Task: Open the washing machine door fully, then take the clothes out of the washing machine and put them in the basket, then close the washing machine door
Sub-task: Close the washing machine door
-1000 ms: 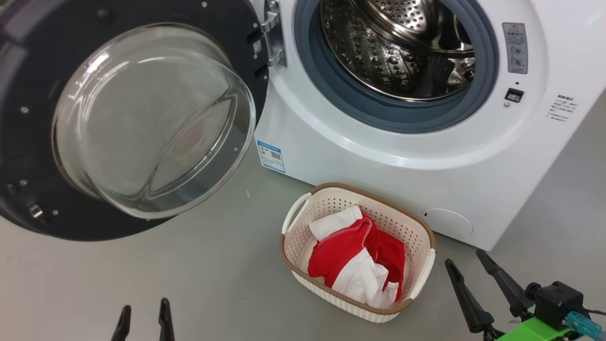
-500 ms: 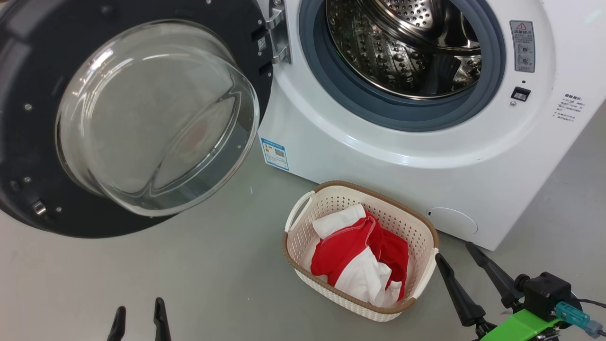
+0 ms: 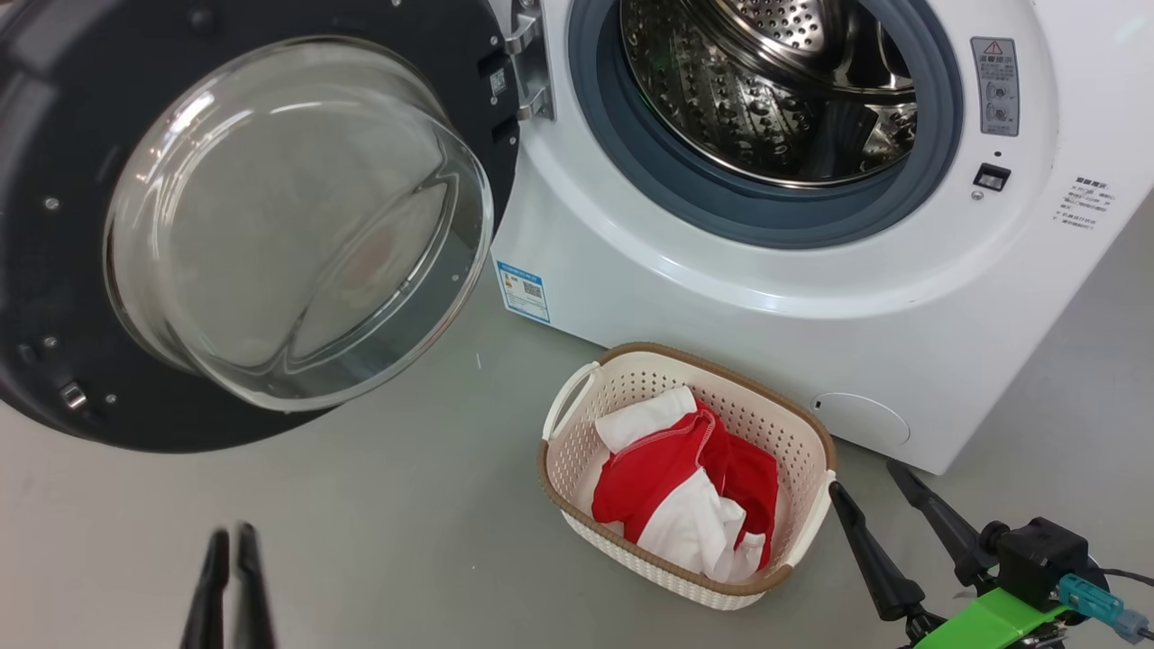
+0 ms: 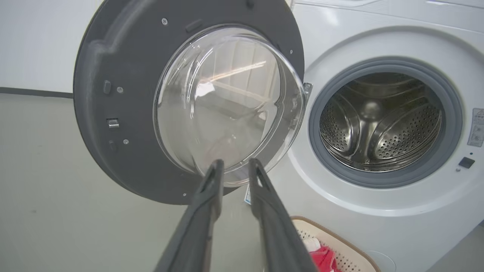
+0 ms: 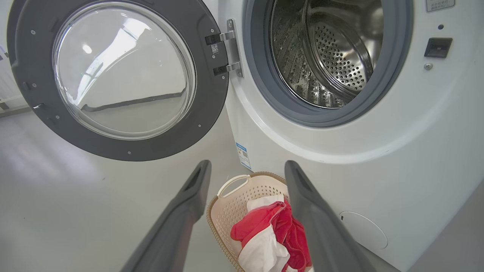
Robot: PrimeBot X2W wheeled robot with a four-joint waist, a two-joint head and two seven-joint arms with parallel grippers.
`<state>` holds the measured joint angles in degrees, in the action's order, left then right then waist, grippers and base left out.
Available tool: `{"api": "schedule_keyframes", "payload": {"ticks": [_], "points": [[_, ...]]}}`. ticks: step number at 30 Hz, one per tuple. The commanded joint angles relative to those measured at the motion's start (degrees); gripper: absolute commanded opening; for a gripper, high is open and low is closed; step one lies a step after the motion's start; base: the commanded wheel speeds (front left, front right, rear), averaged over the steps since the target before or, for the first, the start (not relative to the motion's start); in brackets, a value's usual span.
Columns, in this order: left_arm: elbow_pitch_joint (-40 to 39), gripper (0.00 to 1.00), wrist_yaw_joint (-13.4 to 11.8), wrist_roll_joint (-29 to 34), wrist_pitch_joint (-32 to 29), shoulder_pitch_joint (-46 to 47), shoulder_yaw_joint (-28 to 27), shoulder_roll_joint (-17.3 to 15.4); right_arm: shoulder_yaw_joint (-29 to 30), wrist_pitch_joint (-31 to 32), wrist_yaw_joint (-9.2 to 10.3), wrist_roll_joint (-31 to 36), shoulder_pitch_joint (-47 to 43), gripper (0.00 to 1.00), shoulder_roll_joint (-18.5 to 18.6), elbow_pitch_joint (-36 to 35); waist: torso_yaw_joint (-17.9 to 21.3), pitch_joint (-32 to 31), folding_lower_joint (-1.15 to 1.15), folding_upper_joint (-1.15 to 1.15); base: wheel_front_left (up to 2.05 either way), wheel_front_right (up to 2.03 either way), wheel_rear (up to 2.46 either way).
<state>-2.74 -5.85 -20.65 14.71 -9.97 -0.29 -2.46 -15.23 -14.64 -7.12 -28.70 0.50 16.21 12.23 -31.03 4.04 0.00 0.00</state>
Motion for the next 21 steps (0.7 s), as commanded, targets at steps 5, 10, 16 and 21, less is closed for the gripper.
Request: {"api": "schedule_keyframes", "payload": {"ticks": [5,10,16,21], "points": [[-6.7,0.00,3.0,0.7,0.3,7.6,-7.2,-0.4,-0.4,-0.4,-0.36,0.2,1.6,1.00,1.1,-1.6,0.1,0.7,0.00,0.00,0.00,0.00,0.00],[-9.4,0.00,7.2,0.6,0.3,14.9,-14.4,-0.4,0.1,-0.4,-0.36,0.5,1.1,1.00,1.0,-1.9,0.2,1.2,0.00,0.00,0.00,0.00,0.00],[-3.8,0.00,12.2,-2.6,0.3,29.5,-26.1,-4.4,0.8,-0.4,-0.36,0.8,0.5,1.00,0.9,-2.5,0.6,2.0,0.00,0.00,0.00,0.00,0.00],[6.2,0.00,13.1,-5.0,0.3,40.6,-31.9,-10.8,0.4,-0.4,-0.36,1.0,1.4,1.00,1.4,-2.9,1.7,3.8,0.00,0.00,0.00,0.00,0.00]]}}
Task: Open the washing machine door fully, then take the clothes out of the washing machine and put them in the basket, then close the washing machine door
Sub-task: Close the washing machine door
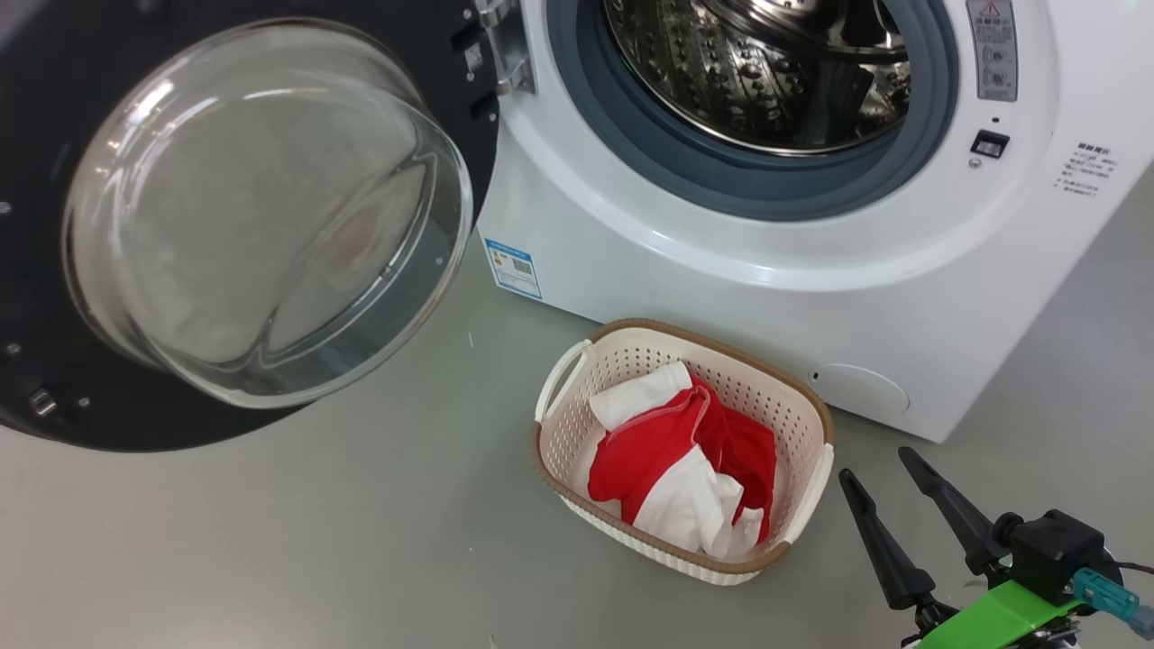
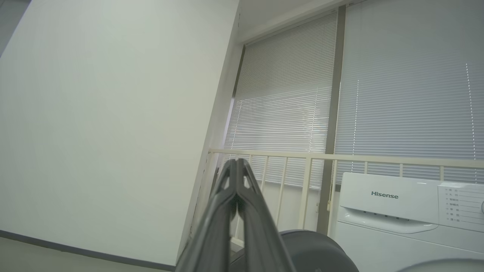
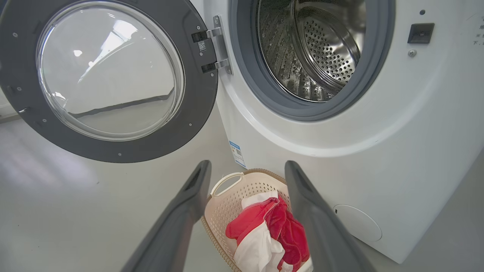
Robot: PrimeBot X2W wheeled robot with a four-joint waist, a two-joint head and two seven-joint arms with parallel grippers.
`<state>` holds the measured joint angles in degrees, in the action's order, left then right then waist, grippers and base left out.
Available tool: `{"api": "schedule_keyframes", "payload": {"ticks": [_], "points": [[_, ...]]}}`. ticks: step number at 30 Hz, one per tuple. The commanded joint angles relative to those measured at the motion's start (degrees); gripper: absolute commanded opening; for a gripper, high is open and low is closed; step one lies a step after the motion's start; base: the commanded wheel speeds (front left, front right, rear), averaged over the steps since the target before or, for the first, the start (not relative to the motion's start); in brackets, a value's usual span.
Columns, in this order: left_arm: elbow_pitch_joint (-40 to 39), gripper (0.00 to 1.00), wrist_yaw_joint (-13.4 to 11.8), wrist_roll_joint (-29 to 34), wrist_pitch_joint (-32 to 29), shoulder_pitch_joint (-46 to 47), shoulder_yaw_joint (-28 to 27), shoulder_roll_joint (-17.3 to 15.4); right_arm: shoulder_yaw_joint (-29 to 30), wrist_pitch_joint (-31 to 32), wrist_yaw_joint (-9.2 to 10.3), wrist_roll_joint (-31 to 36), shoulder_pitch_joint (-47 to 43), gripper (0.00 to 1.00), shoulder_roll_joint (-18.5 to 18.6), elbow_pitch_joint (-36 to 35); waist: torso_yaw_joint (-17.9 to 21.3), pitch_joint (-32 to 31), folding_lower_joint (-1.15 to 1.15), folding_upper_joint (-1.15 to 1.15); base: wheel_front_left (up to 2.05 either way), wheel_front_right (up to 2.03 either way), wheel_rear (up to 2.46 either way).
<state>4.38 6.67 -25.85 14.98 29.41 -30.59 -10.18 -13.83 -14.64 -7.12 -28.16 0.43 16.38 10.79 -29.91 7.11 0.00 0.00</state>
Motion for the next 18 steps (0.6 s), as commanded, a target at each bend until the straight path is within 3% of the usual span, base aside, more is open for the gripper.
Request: {"api": "schedule_keyframes", "payload": {"ticks": [1,5,10,18], "points": [[1.6,0.00,0.6,-0.3,0.0,3.2,-2.2,-4.2,-1.1,-0.4,-0.36,0.5,1.7,1.00,1.4,-1.5,0.7,1.1,0.00,0.00,0.00,0.00,0.00],[9.8,0.00,0.7,-1.8,0.0,8.5,-4.0,-7.9,-1.6,-0.4,-0.36,0.5,2.3,1.00,1.9,-1.6,1.3,2.3,0.00,0.00,0.00,0.00,0.00],[25.0,0.00,0.8,-8.6,-0.8,17.0,-6.8,-12.7,-2.2,-0.4,-0.36,0.4,3.4,1.00,2.8,-1.7,2.0,4.3,0.00,0.00,0.00,0.00,0.00],[45.7,0.00,0.8,-16.1,-16.1,26.4,-7.3,-20.3,-3.1,-0.4,-0.36,0.4,5.1,1.00,4.3,-2.0,2.6,7.5,0.00,0.00,0.00,0.00,0.00]]}}
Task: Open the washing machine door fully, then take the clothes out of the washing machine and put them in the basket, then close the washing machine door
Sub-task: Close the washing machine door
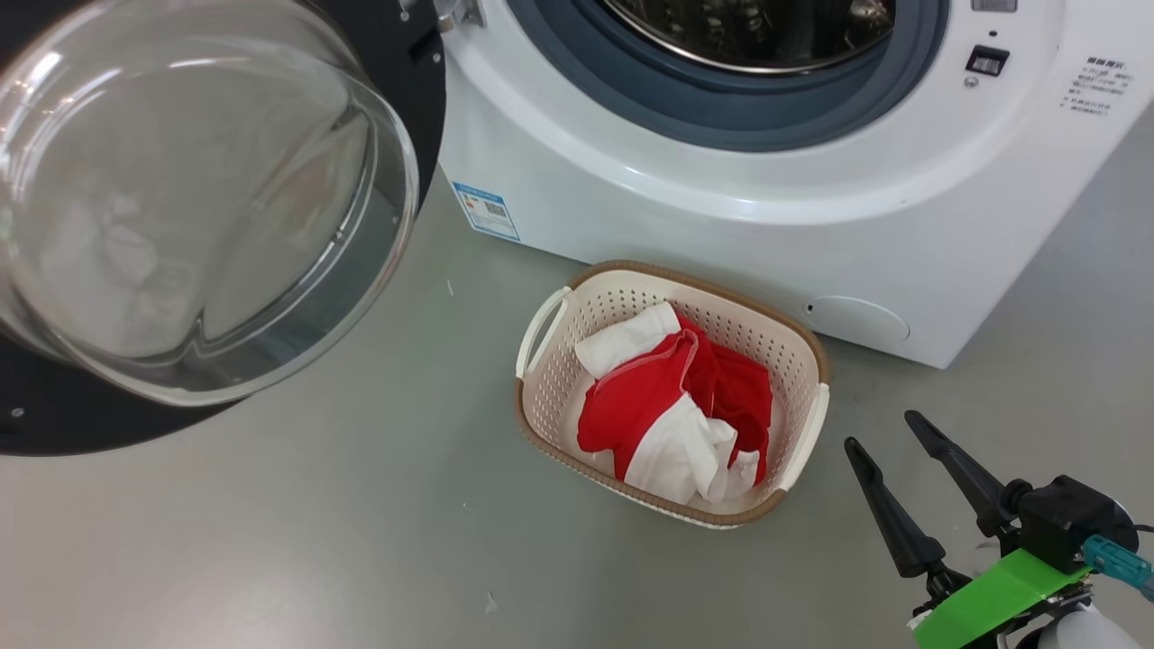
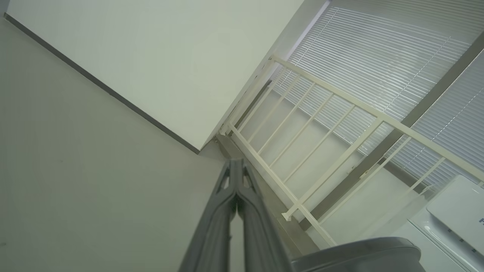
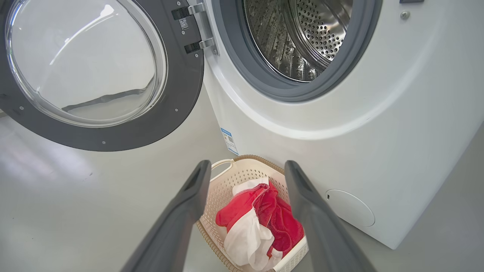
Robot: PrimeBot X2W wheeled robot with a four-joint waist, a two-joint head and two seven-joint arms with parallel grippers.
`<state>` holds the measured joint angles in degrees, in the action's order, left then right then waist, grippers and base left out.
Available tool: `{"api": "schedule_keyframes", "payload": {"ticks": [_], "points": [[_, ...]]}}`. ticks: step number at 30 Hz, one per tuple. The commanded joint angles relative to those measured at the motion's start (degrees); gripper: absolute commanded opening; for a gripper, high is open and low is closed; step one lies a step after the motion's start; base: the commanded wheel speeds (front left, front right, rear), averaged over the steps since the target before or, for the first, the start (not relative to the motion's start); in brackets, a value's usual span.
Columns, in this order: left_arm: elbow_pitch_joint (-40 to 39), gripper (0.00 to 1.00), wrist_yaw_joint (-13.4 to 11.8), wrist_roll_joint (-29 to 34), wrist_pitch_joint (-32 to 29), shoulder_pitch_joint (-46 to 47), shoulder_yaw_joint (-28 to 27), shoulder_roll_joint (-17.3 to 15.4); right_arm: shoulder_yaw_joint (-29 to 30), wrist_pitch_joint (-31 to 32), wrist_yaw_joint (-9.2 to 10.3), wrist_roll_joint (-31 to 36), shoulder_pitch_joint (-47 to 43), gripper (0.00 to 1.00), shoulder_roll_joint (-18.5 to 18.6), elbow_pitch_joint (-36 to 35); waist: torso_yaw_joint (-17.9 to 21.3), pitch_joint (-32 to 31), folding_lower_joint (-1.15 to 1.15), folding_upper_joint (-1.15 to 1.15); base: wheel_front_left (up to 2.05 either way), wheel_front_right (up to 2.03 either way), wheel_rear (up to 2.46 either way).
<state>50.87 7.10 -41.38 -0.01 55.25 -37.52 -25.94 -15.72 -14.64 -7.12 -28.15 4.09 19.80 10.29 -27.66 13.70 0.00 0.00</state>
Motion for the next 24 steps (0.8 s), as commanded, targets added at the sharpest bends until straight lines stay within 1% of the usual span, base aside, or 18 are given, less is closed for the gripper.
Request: {"api": "schedule_keyframes", "payload": {"ticks": [1,3,8,15,24], "points": [[0.9,0.00,0.4,-1.1,-3.2,1.4,-0.2,-5.3,-1.2,-0.4,-0.36,0.3,1.6,1.00,1.1,-1.5,0.4,1.3,0.00,0.00,0.00,0.00,0.00],[4.3,0.00,0.4,-2.4,-8.5,2.9,0.1,-6.4,-1.3,-0.4,-0.36,0.3,2.0,1.00,1.6,-1.6,0.6,1.9,0.00,0.00,0.00,0.00,0.00],[8.8,0.00,-0.8,-3.1,-16.8,5.1,1.2,-8.7,-1.4,-0.4,-0.36,0.3,2.8,1.00,2.8,-1.9,0.7,3.9,0.00,0.00,0.00,0.00,0.00],[10.7,0.00,-1.9,-4.3,-23.9,5.5,1.7,-9.2,-1.6,-0.4,-0.36,0.3,3.8,1.00,4.0,-2.4,0.9,6.1,0.00,0.00,0.00,0.00,0.00],[8.5,0.00,-2.1,-5.4,-30.2,4.2,2.6,-7.8,-1.5,-0.4,-0.36,0.1,4.4,1.00,4.3,-2.3,1.1,6.3,0.00,0.00,0.00,0.00,0.00]]}}
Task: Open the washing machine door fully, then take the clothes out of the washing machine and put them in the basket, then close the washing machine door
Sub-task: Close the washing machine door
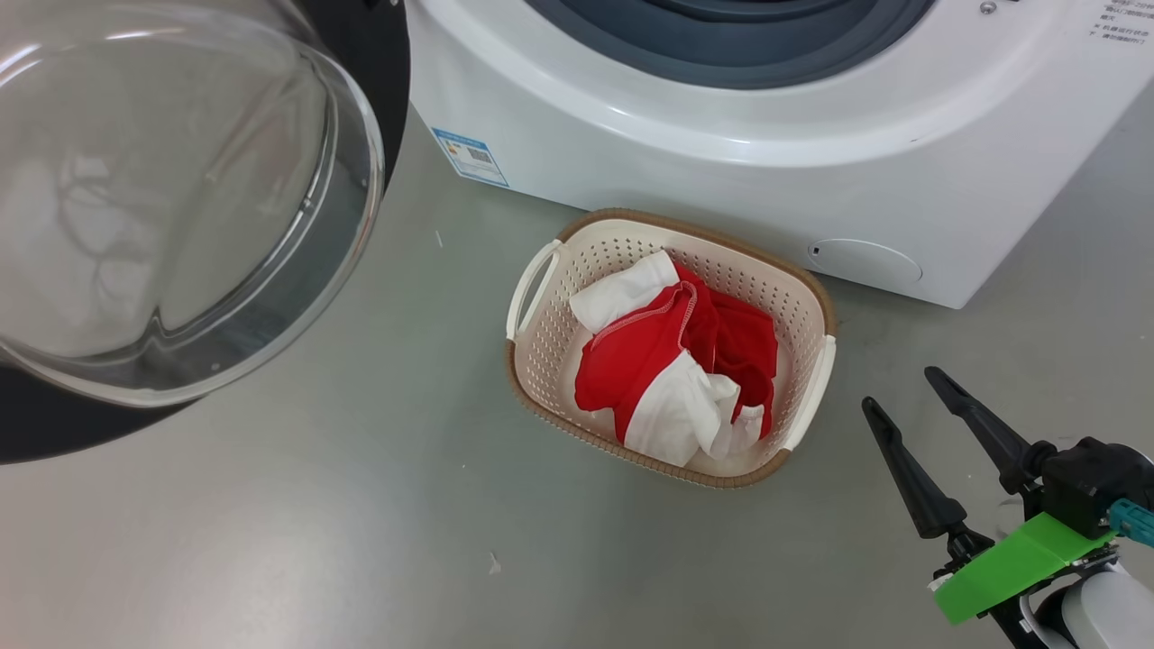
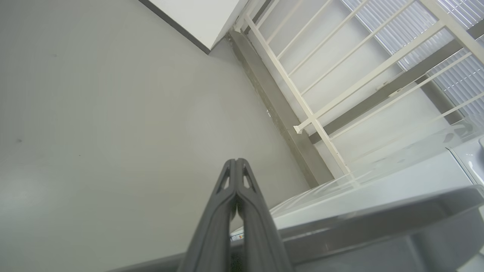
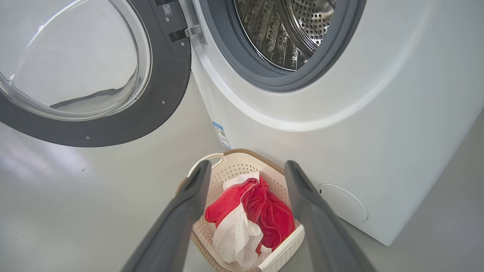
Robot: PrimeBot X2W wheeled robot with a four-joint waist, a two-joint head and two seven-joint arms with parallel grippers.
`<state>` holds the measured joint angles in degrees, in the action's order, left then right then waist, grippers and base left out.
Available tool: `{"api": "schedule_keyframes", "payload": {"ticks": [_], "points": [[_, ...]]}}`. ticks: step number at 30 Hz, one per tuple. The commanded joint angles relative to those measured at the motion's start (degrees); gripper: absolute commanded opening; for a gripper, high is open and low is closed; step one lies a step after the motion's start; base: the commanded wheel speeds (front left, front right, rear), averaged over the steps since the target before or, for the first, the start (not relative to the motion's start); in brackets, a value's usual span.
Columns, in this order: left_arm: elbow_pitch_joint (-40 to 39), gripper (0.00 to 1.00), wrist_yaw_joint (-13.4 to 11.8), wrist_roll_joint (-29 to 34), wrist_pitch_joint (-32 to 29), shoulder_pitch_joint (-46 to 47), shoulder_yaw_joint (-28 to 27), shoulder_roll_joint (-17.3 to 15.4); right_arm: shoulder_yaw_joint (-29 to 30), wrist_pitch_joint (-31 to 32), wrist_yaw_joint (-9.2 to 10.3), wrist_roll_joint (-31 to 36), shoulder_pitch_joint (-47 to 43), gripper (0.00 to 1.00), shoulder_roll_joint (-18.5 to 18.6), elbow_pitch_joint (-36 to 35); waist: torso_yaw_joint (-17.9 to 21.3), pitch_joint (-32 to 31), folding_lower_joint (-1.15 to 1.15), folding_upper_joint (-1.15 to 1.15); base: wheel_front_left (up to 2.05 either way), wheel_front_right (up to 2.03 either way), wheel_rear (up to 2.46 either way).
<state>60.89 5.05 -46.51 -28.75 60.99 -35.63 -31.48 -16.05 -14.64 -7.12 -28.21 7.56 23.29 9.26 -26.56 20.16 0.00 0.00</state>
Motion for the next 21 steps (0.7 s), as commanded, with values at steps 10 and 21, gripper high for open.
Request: {"api": "schedule_keyframes", "payload": {"ticks": [10,21], "points": [[-5.7,0.00,0.0,-0.9,-9.6,-3.7,2.3,-1.8,-1.2,-0.4,-0.36,0.2,0.9,1.00,0.0,-1.0,-0.1,-1.6,0.00,0.00,0.00,0.00,0.00],[-12.4,0.00,0.7,-3.1,-19.9,-7.3,3.5,-1.5,-0.8,-0.4,-0.36,0.2,0.3,1.00,-0.9,-0.8,-0.3,-3.7,0.00,0.00,0.00,0.00,0.00]]}}
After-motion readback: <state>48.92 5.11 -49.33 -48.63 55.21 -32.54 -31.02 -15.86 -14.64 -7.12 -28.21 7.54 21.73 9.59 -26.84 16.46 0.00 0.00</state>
